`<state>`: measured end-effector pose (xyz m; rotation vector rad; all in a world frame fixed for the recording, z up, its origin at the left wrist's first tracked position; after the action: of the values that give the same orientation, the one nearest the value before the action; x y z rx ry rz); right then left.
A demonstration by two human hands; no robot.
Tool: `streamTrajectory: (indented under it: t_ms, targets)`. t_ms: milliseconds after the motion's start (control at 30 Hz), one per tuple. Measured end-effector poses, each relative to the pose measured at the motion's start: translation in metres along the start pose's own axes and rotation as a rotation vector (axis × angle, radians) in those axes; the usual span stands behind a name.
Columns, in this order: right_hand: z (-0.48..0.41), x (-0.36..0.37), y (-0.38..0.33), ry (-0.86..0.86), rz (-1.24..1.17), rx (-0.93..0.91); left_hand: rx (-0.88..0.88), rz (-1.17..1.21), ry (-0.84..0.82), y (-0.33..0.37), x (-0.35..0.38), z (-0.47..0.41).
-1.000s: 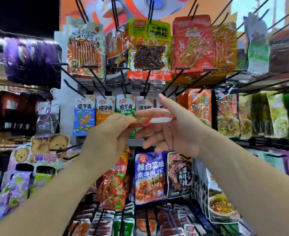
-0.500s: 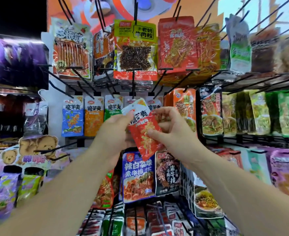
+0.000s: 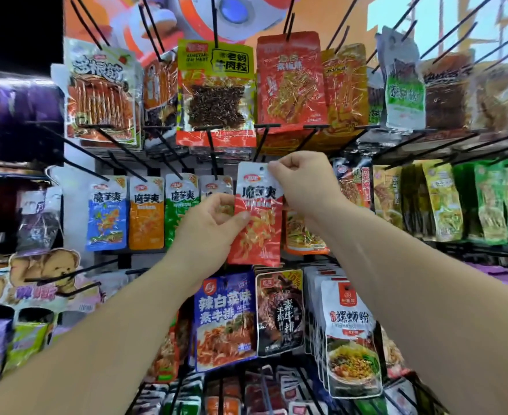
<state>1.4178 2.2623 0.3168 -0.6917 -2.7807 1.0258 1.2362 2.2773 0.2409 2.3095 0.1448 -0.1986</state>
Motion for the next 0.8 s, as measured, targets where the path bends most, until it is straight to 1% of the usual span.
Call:
streamTrajectory:
  t_ms: [100, 267, 367, 500, 700, 800]
  targets:
    - [-0.015, -0.006, -0.004, 0.069, 0.049, -0.029, 0.008, -0.043, 0.030, -0.009, -0.004, 0.001]
    - [-0.027, -0.008, -0.010, 0.095, 0.090, -0.056, 0.018, -0.063, 0.027, -0.006, -0.001, -0.011]
    - [-0.030, -0.010, -0.011, 0.118, 0.110, -0.053, 0.038, -0.024, 0.023, 0.001, 0.007, -0.017]
    - [-0.032, -0.009, -0.013, 0.115, 0.146, -0.080, 0.031, 0.045, 0.047, 0.009, 0.015, -0.024]
    - [-0.031, -0.005, -0.011, 0.097, 0.200, -0.104, -0.042, 0.046, 0.077, 0.004, 0.019, -0.036]
    - [-0.026, -0.002, -0.015, 0.096, 0.323, -0.174, -0.053, -0.003, 0.092, -0.003, 0.019, -0.042]
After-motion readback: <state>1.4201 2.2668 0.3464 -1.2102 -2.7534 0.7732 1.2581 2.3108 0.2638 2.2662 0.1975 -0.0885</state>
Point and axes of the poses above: each hand's wrist, its own z-axis away from the middle knuckle, its own x-axis out of the palm, y = z × x, the point moved 10 cm from there along -z, towards the middle knuckle, and after that the axes turned 6 degrees about -z, right-handed, at the moved point
